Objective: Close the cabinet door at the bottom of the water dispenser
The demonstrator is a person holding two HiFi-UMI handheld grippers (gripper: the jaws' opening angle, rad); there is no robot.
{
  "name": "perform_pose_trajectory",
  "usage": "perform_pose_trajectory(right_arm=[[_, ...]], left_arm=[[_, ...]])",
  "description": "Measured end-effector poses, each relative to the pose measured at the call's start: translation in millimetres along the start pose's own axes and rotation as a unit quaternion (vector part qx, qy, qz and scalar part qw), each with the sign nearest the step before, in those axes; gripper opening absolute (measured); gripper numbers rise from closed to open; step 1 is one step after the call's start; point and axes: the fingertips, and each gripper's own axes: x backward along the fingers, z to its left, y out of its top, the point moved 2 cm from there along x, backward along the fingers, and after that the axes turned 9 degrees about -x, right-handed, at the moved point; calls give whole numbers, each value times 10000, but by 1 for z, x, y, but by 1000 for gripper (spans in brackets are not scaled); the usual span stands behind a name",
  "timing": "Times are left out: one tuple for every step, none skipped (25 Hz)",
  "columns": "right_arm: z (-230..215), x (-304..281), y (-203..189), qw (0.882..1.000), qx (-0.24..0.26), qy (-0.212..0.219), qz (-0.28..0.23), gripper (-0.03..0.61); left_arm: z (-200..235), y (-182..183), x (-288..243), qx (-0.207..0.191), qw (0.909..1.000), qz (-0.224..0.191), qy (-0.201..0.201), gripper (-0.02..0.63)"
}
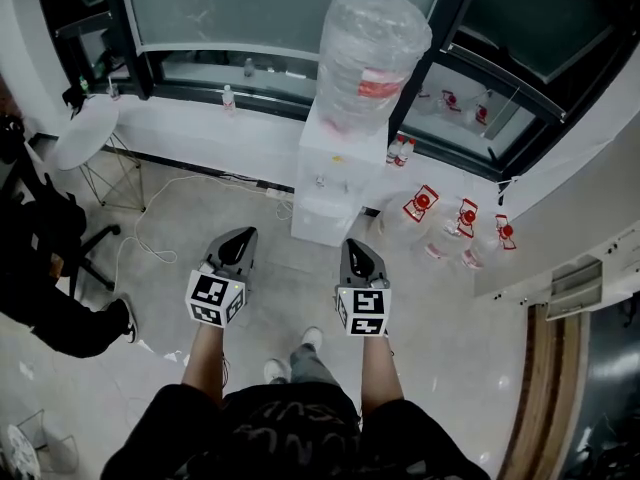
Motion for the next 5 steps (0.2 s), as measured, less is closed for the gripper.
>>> perform_pose_trajectory(right_arm=[[1, 1, 2, 10000, 12, 9, -10, 12], [2, 1, 4, 10000, 22, 16, -29, 12], [3, 1, 7, 10000, 32, 23, -56, 12], [4, 1, 10, 9999, 44, 29, -89, 12], [5, 0, 13, 9999, 57, 35, -122, 12]], left_arm=[[0, 2, 2, 4, 10000, -17, 10, 14], [1, 4, 3, 4, 10000, -36, 21, 14], [3, 7, 3, -2, 10000, -55, 32, 14], [4, 9, 4, -12, 10000, -74, 45, 14], [6, 11, 4, -23, 9999, -93, 59, 14]])
